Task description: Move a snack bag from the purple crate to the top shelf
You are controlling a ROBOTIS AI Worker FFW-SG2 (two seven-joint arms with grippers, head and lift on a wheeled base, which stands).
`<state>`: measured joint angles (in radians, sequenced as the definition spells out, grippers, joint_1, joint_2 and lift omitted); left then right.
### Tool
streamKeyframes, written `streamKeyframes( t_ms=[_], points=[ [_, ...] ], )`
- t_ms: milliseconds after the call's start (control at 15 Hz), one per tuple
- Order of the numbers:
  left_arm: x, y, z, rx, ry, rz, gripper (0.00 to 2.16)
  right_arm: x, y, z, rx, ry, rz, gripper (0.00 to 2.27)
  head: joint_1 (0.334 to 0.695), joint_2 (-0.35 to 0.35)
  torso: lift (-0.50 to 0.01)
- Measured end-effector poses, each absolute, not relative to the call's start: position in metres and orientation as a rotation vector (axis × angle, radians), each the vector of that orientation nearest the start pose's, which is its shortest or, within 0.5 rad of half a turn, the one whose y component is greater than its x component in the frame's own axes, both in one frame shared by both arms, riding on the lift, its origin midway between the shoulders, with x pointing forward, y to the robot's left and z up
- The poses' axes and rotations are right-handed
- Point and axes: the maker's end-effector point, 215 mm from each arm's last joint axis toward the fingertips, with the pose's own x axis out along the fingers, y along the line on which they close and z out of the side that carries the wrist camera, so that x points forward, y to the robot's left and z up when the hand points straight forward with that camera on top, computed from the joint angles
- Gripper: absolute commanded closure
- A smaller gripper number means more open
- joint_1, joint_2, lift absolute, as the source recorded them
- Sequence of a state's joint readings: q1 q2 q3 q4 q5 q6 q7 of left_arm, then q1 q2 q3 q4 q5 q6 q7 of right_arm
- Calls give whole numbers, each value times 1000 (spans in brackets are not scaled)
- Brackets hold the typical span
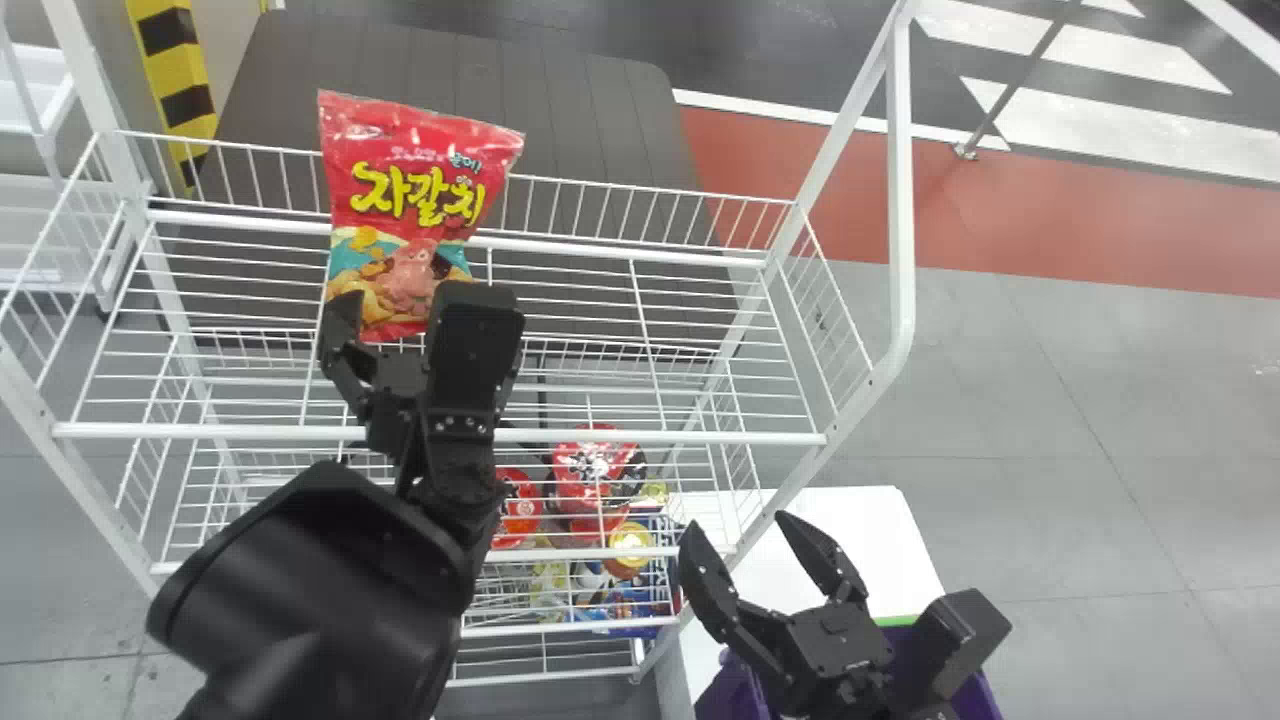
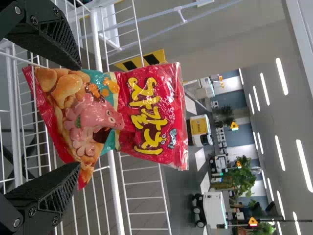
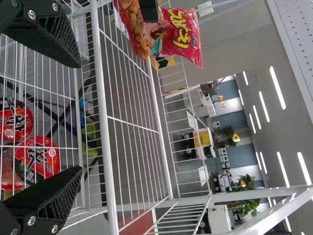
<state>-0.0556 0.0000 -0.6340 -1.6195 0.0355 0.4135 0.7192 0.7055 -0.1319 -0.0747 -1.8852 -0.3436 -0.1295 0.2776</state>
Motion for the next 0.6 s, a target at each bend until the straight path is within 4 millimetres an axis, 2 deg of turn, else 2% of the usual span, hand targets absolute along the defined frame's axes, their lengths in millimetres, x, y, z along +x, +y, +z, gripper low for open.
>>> streamKeyframes(
  t_ms=[600],
  points=[
    [562,37,-408,209,272,116,171,345,-236,-451,218,230,205,60,695,-244,0]
  ],
)
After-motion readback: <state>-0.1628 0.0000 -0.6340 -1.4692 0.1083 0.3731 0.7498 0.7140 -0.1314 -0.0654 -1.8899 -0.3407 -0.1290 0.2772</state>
